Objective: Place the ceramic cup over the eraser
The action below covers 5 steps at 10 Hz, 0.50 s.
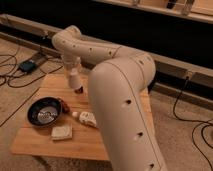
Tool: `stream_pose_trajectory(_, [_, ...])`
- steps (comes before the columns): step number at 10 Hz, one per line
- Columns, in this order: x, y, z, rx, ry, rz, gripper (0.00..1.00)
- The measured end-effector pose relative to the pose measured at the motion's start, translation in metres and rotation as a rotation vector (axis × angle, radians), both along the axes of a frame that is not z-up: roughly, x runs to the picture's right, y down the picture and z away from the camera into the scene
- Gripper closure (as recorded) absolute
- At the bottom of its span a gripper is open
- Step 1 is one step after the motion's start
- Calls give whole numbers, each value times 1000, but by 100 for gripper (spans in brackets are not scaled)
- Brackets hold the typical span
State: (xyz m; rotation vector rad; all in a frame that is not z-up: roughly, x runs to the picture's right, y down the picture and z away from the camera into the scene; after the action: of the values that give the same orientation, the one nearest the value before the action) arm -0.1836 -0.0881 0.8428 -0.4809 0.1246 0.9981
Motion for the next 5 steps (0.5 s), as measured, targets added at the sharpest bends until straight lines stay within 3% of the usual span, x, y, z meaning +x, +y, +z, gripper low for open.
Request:
stream_pose_trajectory(2, [-1, 8, 7, -7, 4, -14, 22])
stream_pose_trajectory(5, [1, 19, 19, -24, 19, -36, 22])
